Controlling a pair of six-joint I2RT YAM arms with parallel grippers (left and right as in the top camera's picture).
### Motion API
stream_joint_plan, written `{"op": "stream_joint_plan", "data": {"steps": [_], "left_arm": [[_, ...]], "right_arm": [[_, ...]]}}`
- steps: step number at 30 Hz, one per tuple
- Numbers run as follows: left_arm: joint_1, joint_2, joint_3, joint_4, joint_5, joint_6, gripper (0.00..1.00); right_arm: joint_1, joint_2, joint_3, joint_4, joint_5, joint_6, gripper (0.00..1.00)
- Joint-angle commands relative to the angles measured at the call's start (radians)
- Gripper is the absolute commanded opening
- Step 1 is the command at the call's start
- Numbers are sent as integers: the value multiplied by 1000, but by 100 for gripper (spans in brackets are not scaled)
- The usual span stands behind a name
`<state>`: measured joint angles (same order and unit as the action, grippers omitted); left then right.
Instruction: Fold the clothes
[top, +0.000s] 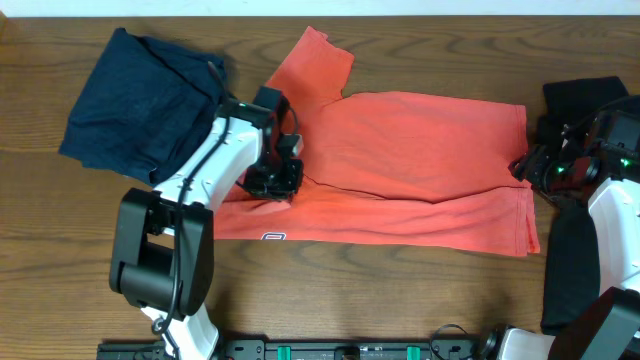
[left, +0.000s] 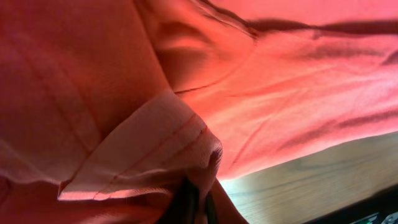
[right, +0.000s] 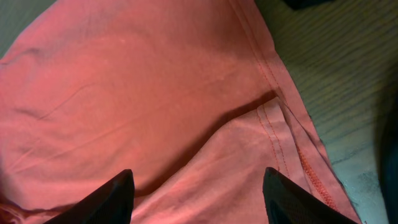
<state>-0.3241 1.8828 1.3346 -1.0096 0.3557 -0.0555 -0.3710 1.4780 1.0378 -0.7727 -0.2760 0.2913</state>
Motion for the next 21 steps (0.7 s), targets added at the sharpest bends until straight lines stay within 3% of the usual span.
{"op": "stream_joint_plan", "data": {"steps": [1,3,6,15,21], "left_arm": [[-16,-13,-16,-3,-10,-5,13],[-19,-13,-20,-4,-10,-5,25],[-19,-13,-20,-15,-10,-5,32],[52,-44,17,-29,-27,-6,33],[115,-49,8,53,-82,-6,34]], "right_arm": [[12,0,13,0,7,-16,65],[12,0,13,0,7,-16,65],[12,0,13,0,7,-16,68],[12,0,13,0,7,-16,70],[12,0,13,3,7,-16,70]]}}
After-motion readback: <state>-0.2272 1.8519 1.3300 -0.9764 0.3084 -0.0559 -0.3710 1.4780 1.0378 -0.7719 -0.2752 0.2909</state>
